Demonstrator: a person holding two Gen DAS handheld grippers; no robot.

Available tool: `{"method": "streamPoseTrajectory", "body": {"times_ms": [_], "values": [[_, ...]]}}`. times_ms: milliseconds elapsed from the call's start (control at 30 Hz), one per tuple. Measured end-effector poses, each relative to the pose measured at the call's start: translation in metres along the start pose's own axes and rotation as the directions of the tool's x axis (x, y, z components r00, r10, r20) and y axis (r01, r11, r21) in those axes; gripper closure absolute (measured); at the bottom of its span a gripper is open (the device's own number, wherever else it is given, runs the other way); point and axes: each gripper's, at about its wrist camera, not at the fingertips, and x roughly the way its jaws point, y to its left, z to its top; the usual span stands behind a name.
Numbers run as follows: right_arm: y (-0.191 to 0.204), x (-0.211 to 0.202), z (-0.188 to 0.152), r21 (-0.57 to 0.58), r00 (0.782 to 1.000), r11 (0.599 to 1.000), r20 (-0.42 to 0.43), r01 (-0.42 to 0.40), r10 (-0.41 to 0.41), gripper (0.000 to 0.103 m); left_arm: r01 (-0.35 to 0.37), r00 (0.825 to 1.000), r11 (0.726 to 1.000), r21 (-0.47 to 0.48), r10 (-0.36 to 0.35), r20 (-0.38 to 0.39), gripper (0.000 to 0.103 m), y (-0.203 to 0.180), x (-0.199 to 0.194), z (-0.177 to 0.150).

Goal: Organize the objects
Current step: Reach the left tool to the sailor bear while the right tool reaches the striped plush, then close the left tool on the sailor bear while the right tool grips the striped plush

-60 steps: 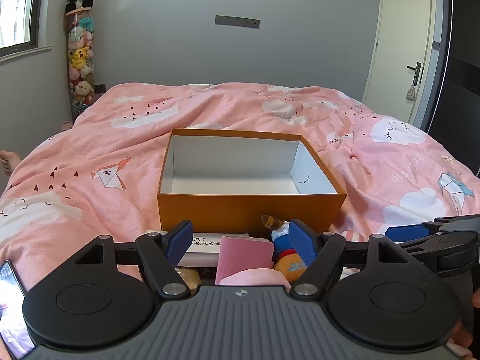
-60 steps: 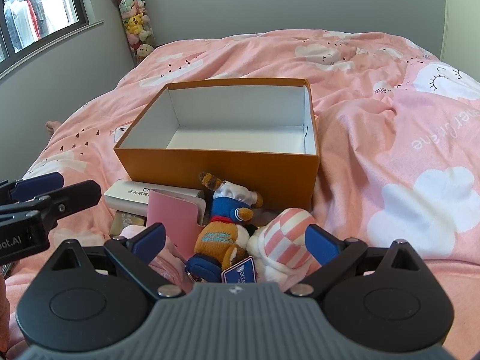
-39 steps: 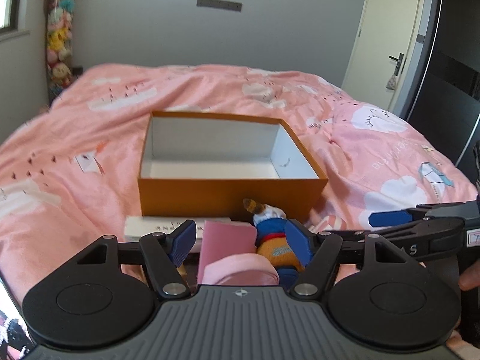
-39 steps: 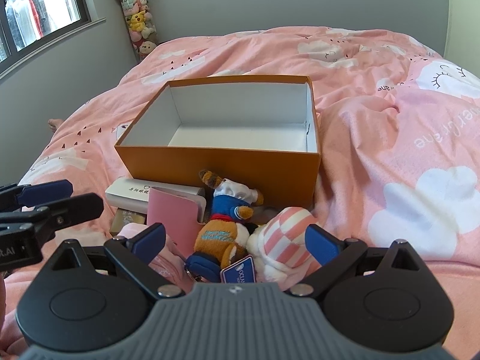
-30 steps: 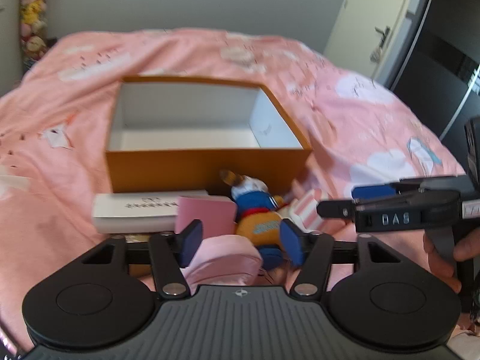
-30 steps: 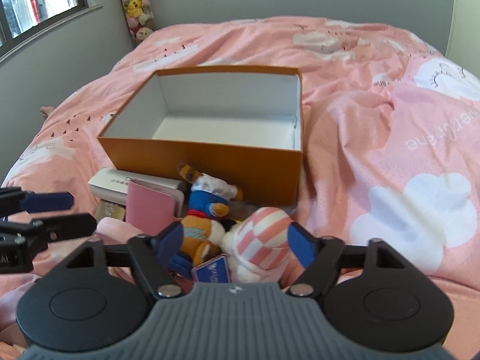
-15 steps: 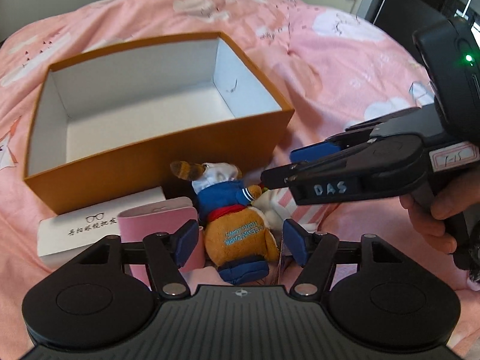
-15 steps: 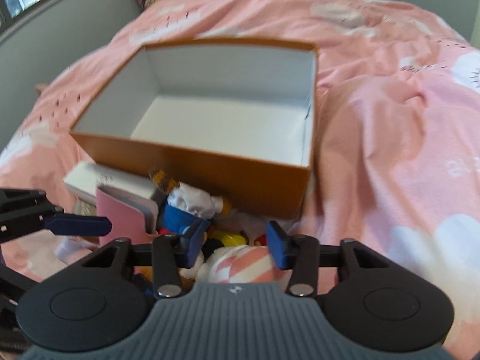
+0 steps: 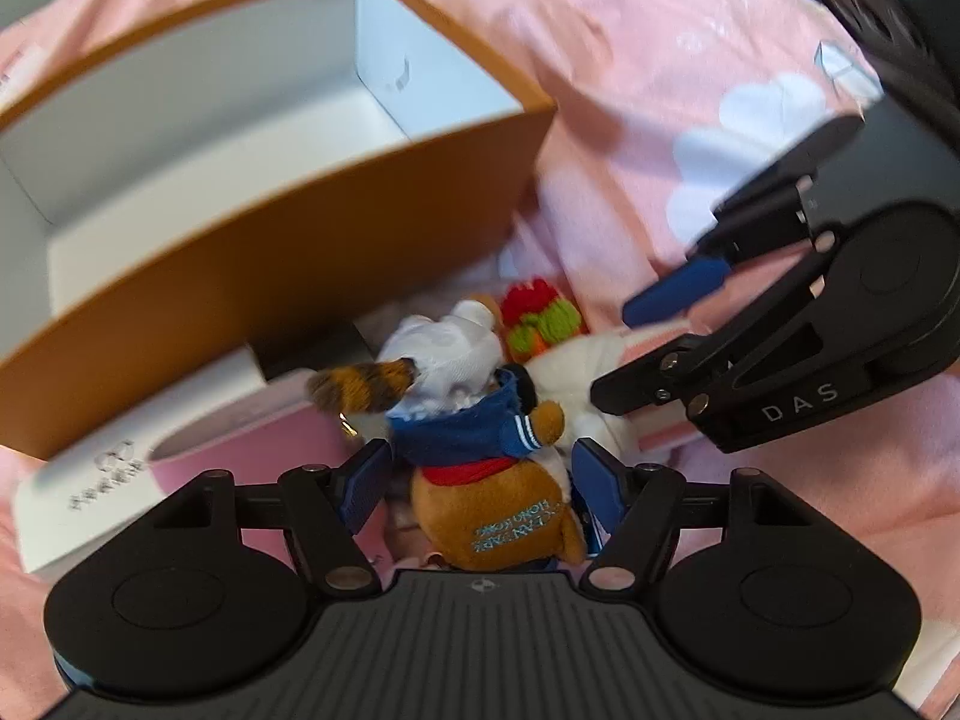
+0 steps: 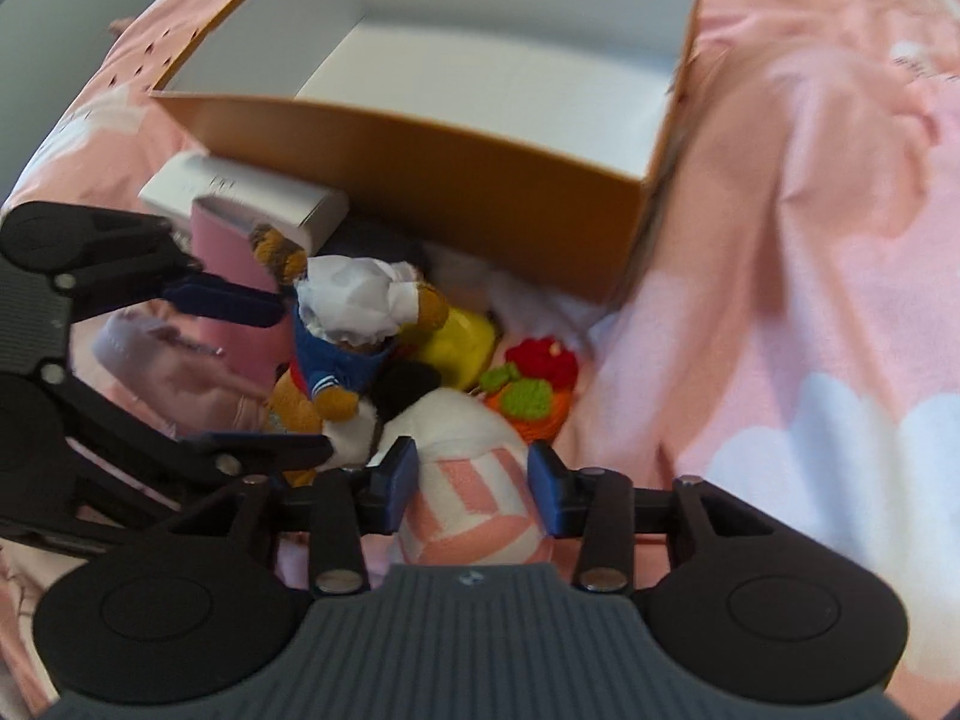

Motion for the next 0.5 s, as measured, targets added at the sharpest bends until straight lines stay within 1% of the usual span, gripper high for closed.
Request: {"method": "streamPoseTrajectory", "body": {"times_ms": [133, 200, 267, 333, 400, 467, 500], "values": [[0.005, 0.013, 0.011, -0.084, 0.998, 0.996, -0.062, -0.015, 0.010, 0.044, 0.035, 0.998, 0.999, -0.023, -0.036, -0.050, 0.022, 0.002, 0.013, -0.001], [0.007, 0.022, 0.015, -0.115, 0.995, 0.993, -0.099, -0.036, 0.025, 0.043, 0.049, 0.997, 0.998, -0.037, -0.051, -0.066, 0.021, 0.003, 0.018, -0.002], [0.002, 0.033, 0.021, -0.099, 0.986, 0.991, -0.148, -0.086, 0.070, 0.041, 0.052, 0.995, 0.997, -0.051, -0.056, -0.079, 0.021, 0.004, 0.022, -0.003], [-0.003, 0.043, 0.025, -0.082, 0.980, 0.991, -0.176, -0.110, 0.094, 0.040, 0.066, 0.994, 0.996, -0.062, -0.071, -0.087, 0.019, 0.007, 0.023, -0.004], [-0.008, 0.048, 0.027, -0.051, 0.974, 0.989, -0.189, -0.138, 0.126, 0.039, 0.075, 0.994, 0.995, -0.066, -0.080, -0.080, 0.023, 0.008, 0.020, -0.006], [-0.011, 0.047, 0.025, -0.037, 0.971, 0.987, -0.192, -0.153, 0.143, 0.040, 0.072, 0.995, 0.995, -0.064, -0.077, -0.068, 0.037, 0.009, 0.015, -0.009], [-0.014, 0.042, 0.019, -0.028, 0.968, 0.986, -0.198, -0.163, 0.154, 0.040, 0.071, 0.995, 0.995, -0.068, -0.075, -0.068, 0.037, 0.010, 0.014, -0.010]]}}
